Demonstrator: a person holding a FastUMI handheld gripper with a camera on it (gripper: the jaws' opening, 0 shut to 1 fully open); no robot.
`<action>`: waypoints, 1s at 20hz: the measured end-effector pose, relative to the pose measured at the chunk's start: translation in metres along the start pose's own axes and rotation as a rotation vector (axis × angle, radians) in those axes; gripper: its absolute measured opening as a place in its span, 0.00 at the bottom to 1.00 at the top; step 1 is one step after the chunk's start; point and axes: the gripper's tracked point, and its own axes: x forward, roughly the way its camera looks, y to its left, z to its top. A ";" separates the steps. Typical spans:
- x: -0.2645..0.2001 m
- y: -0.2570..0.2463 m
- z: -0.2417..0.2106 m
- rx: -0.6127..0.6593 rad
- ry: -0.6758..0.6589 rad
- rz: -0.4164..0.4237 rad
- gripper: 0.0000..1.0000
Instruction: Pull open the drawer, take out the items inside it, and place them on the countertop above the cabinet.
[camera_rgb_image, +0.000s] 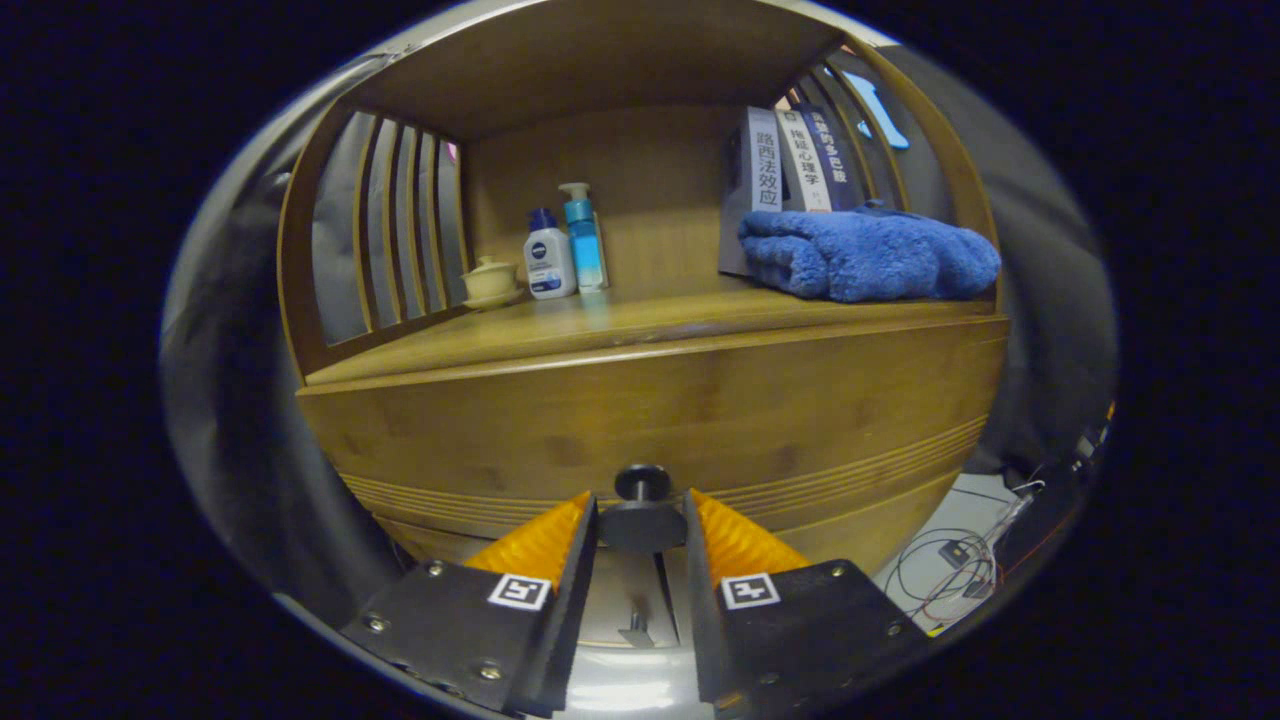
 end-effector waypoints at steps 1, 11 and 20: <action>-0.009 0.001 0.002 -0.010 0.004 -0.017 0.46; 0.004 -0.001 -0.001 -0.001 0.017 -0.041 0.28; -0.051 -0.001 -0.021 0.014 0.058 -0.062 0.28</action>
